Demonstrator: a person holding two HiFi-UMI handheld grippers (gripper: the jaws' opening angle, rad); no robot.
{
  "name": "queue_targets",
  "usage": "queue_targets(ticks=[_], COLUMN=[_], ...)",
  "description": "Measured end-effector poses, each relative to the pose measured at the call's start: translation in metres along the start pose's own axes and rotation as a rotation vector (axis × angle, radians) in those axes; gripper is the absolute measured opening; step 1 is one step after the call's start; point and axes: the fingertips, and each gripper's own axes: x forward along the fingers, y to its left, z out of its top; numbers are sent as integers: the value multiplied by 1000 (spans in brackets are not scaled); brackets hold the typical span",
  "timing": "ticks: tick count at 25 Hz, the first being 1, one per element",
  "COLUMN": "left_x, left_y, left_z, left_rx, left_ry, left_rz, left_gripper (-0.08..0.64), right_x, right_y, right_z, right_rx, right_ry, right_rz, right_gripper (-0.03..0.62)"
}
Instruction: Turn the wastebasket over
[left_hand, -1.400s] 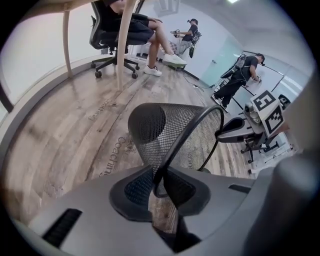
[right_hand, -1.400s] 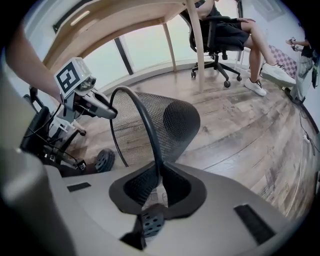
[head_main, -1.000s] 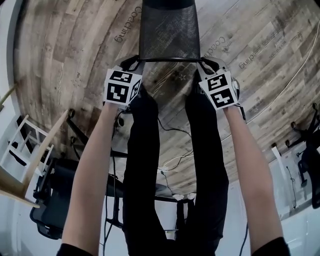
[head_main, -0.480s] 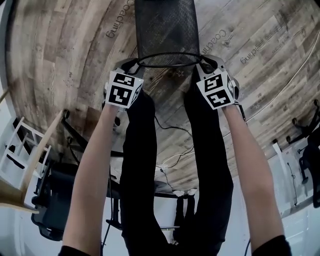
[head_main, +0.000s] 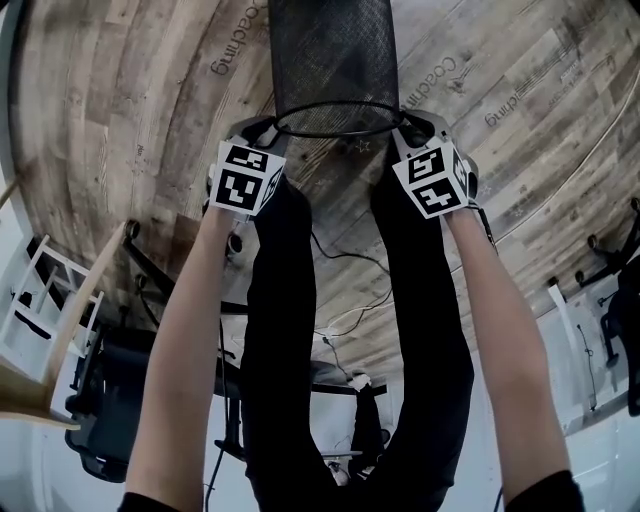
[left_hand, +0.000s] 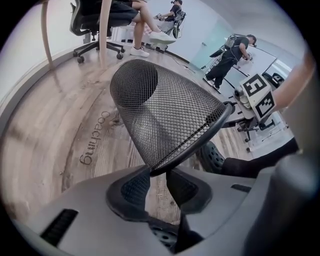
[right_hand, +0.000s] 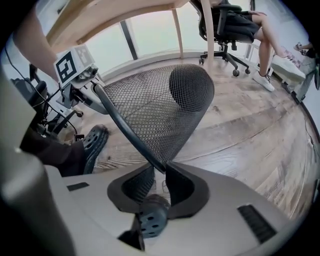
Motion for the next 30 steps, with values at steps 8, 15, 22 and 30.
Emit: queue_targets(ticks=[8,15,22,30], left_x=[6,6,5,-7], left_y=[-6,-7,-10,-21], left_z=[-1,-3,-4,-14], left_rx=[3,-8,-4,22], left_ry=[5,11,21,71], left_rz=[-9,-30,-68,-94], left_gripper=[109,115,146,163], right_x=[1,1,2,-2], right_y=[-7,-6,-8,-1], right_z=[-5,-4,-6,-7], right_rx=[16,12,3,-14], right_ry=[11,11,11,57], right_rz=[-14,-18,-27,24], right_gripper=[87,89,87,146])
